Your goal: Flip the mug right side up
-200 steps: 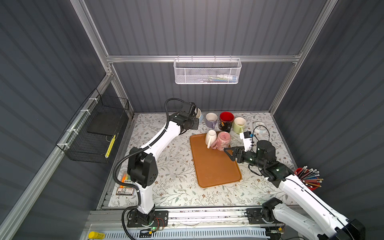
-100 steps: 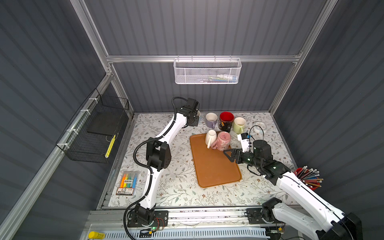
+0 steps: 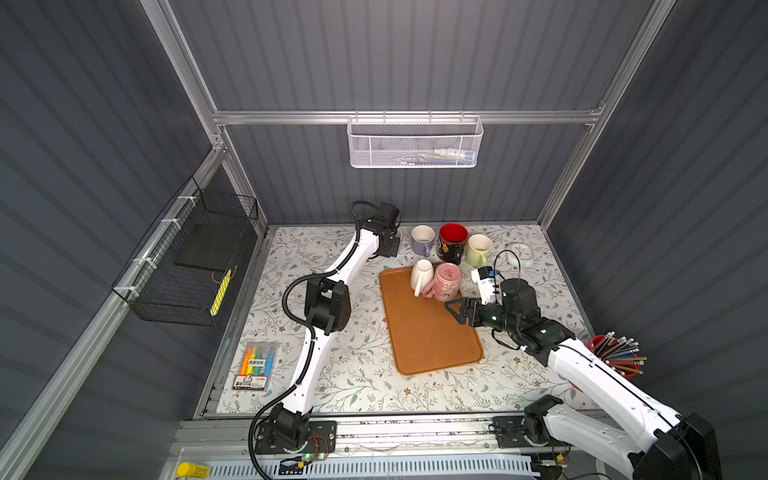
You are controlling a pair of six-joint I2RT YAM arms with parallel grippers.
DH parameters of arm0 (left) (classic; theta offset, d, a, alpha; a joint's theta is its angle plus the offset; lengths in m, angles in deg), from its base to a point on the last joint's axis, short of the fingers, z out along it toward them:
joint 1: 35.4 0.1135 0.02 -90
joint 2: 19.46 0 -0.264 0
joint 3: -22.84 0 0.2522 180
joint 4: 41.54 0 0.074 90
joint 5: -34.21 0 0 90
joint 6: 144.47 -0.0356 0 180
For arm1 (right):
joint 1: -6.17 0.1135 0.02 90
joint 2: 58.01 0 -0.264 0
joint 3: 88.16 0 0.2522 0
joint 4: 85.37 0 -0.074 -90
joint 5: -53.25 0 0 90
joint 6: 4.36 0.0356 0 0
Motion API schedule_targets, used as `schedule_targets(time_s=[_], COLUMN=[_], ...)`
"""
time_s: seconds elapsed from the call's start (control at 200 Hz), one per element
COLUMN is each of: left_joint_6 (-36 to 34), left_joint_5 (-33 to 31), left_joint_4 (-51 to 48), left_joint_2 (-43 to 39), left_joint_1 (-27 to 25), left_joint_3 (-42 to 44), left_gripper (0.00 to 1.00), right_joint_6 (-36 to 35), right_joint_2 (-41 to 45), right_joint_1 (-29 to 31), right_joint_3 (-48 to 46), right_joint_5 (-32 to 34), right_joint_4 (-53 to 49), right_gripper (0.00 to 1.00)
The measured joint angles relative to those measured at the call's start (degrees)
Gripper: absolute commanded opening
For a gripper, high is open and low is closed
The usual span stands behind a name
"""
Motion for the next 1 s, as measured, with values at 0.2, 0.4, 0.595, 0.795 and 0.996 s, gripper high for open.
schedule_targets(time_s=[0.2, 0.4, 0.595, 0.795, 0.996], left_joint_6=[0.24, 0.48, 0.68, 0.96, 1.03], left_joint_5=[0.87, 1.27, 1.29, 1.29, 1.46], left_joint_4=[0.13, 0.22, 0.52, 2.19, 3.41], left_joint_2=[1.11, 1.38, 1.42, 1.42, 1.42], left_joint_1=[0.00, 0.00, 0.00, 0.00, 0.00], left_joint_3=[-0.63, -0.63, -0.66, -0.66, -0.66], left_gripper=[0.00, 0.00, 0.15, 0.29, 0.38], right_joint_6=[0.00, 0.02, 0.02, 0.04, 0.02], right_joint_2=[-1.05, -2.21, -2.71, -3.45, -3.74], right_joint_1=[0.00, -0.02, -0.13, -0.28, -0.39], right_joint_3=[0.02, 0.04, 0.13, 0.31, 0.35], right_joint_5=[-0.04, -0.04, -0.04, -0.07, 0.02], right_joint_4=[0.04, 0.20, 0.37, 0.42, 0.42], right_gripper=[0.71, 0.71, 0.72, 0.72, 0.72])
